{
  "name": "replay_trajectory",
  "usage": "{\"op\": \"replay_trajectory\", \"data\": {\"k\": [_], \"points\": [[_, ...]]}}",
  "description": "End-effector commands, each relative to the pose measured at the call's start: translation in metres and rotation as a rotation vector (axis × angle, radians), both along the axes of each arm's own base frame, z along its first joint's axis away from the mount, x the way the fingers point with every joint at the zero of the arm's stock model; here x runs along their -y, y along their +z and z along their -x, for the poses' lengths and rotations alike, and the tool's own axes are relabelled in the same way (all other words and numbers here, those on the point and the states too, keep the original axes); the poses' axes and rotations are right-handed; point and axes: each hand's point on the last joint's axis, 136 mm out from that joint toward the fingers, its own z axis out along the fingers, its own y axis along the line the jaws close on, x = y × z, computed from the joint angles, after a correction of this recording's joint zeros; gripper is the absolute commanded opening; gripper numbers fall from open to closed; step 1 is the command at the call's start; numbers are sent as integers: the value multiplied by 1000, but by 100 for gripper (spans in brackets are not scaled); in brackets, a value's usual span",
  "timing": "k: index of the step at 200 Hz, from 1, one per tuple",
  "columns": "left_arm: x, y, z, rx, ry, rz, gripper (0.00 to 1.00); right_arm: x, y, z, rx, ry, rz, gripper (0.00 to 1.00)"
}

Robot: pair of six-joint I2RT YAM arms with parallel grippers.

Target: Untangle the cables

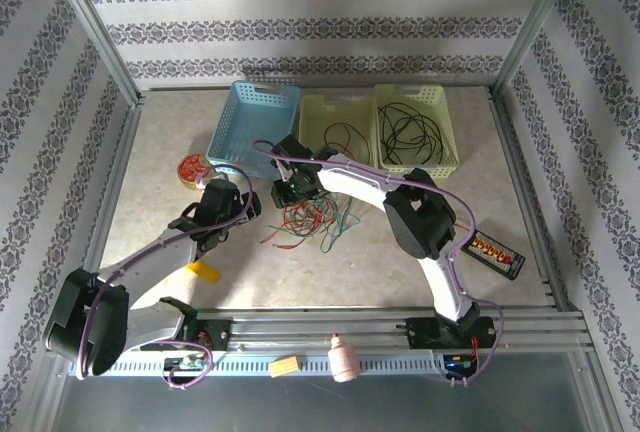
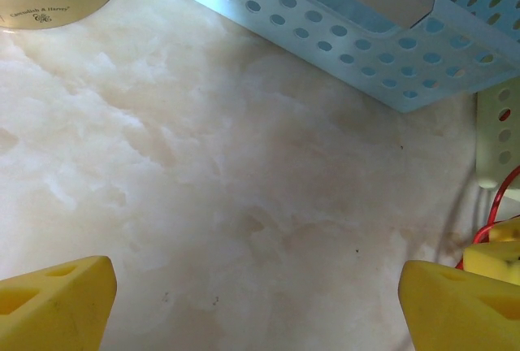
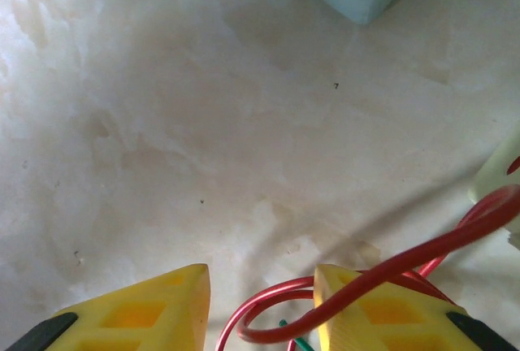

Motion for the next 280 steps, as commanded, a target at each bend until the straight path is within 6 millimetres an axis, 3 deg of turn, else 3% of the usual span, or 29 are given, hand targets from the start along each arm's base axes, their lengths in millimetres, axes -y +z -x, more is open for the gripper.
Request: {"op": "replay_trajectory", "data": {"k": [1,30,43,80,107,131,182,225,250,280], "points": [[-1,6,-2,26,-10,-1,90,-6,0,-7,30,-8,3,31],[1,7,-2,30,-31,0,91,-14,13,-6,87,36,-47,0],[8,10,-5,48,-67,20,91,-17,27,-2,131,72,-74,0],[28,23,-14,69,-170,55,90,-10,101,15,257,157,-232,0],[57,37,-19,107,-297,139,90,4,156,29,300,177,-362,0],[83,53,-20,149,-412,222,90,15,191,42,299,195,-469,0],[109,64,-22,173,-528,302,90,25,218,52,270,204,-584,0],[134,67,-9,148,-664,393,89,30,232,41,314,148,-613,0],[140,56,-2,108,-690,401,88,35,248,31,323,106,-672,0],[145,41,-11,97,-678,415,85,41,268,30,344,92,-725,0]]}}
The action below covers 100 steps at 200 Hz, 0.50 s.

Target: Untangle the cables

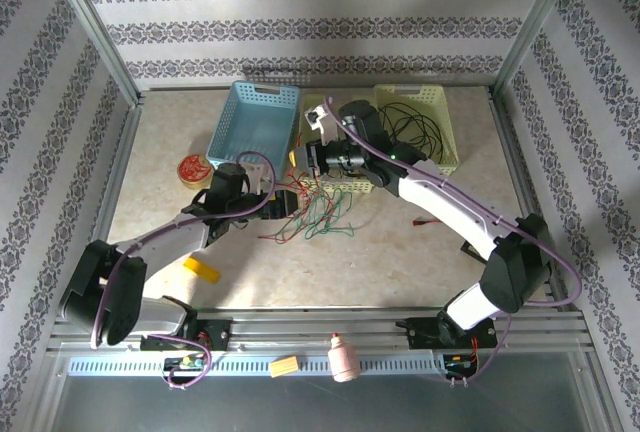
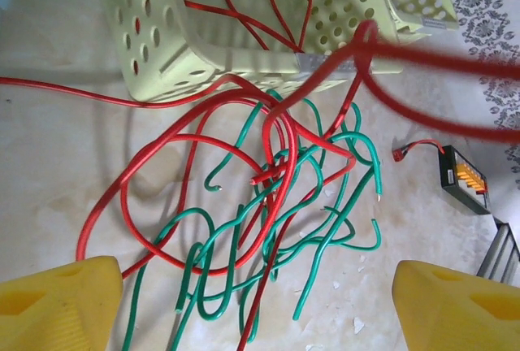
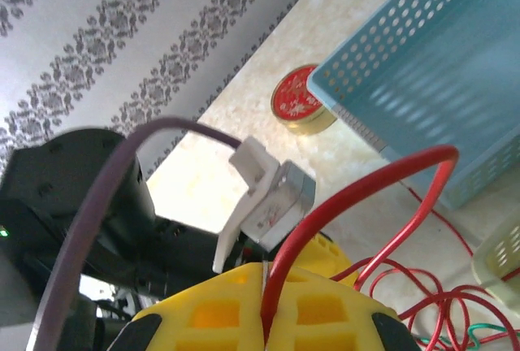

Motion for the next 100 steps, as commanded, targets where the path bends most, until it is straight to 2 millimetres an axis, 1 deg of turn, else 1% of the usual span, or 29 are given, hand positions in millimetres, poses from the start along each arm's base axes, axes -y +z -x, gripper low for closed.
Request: {"op": "replay_trajectory", "data": {"k": [1,27,30,52,69,100], "points": [[15,6,-10,51,-46,39,85,4,41,6,50,8,-109,0],[23,-7,-25,35,-49,37,84,10,61,10,66,5,-158,0],[24,-6,-27,39,-49,38,84,12,64,10,71,2,-163,0],[27,-21,-38,12,-40,14,83,22,89,14,119,-18,-199,0],[26,-31,-40,-8,-46,-18,81,30,108,16,159,-37,-224,0],[22,-45,-33,-46,-61,-66,81,48,136,15,245,-92,-240,0]]}}
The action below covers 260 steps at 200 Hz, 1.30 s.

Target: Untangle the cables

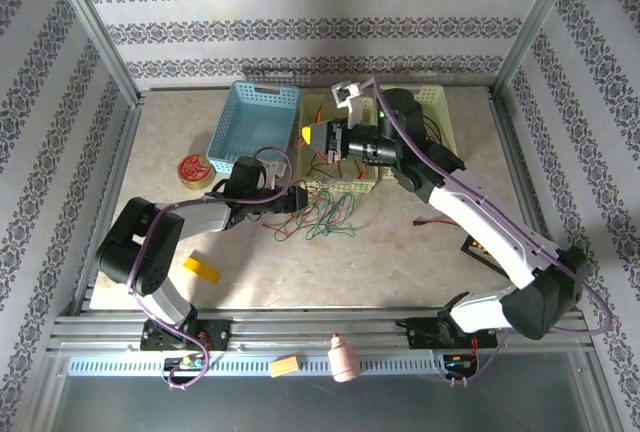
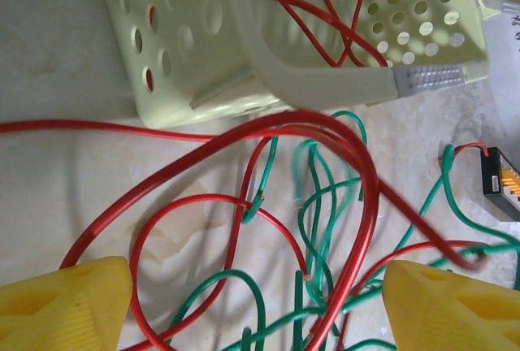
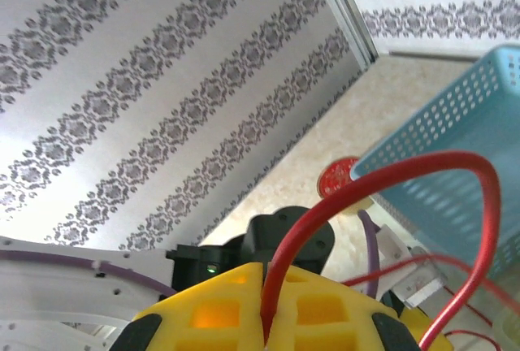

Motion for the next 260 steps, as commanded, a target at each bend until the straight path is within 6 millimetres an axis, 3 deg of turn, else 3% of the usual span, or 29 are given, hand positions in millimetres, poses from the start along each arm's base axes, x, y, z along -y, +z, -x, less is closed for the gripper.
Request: {"op": "replay_trajectory", "data": {"k": [1,54,84,105,146,181,211,223,241,260], "points": [[2,-2,3,15,-34,-34,81,16,40,-2,104,-58,-48,0],[-8,-5,11,14,-5,-63,85,83,81,-36,258,-367,-42,0],[-15,5,6,42,59,-62,88,102,72,-69,199,-463,-17,0],[-25,18,-3,69,146,-69,93,102,45,-97,105,-498,19,0],[-57,45,-11,135,345,-109,96,94,-30,-152,-94,-534,86,0],[-100,45,-4,132,513,-249,96,84,-95,-191,-213,-542,136,0],[-115,43,3,123,544,-297,97,68,-143,-211,-324,-508,148,2],[-115,43,5,121,534,-295,97,67,-161,-214,-364,-518,157,9],[-115,43,6,119,522,-295,97,63,-172,-212,-366,-517,186,36],[-118,43,7,121,525,-309,97,60,-172,-201,-327,-512,245,45]]}}
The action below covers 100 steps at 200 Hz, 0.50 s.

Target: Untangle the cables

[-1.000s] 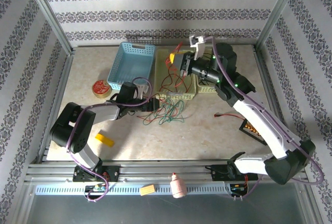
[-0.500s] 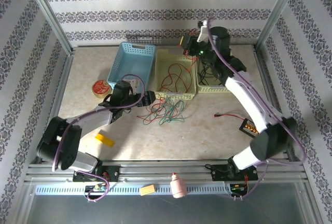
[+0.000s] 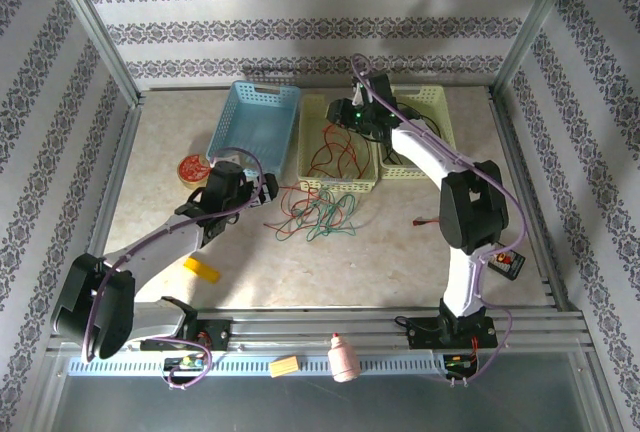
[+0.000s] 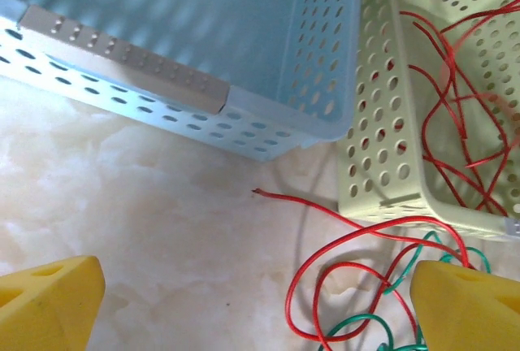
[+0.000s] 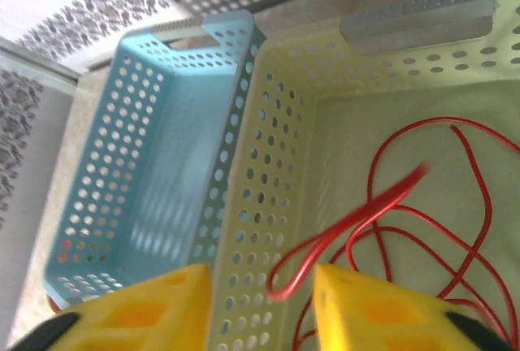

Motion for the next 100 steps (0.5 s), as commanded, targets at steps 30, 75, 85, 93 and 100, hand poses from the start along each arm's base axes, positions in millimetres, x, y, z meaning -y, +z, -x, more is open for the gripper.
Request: {"op": "replay_trajectory", "data": {"k": [30,75,85,93,100], "points": [[-13,-5,7,-16,17,-54,97,-15,19,44,59,113,134,47],[-11,-12,7,-34,8,-51,97,-43,-13,137,-47,381,206,46],[-10,-14,6,-43,1,-54,97,-50,-23,156,-76,439,228,46],[-8,-16,6,-49,-11,-59,97,-55,-31,168,-95,476,243,45],[-8,-18,6,-53,-16,-63,97,-59,-37,177,-111,505,252,45]]}}
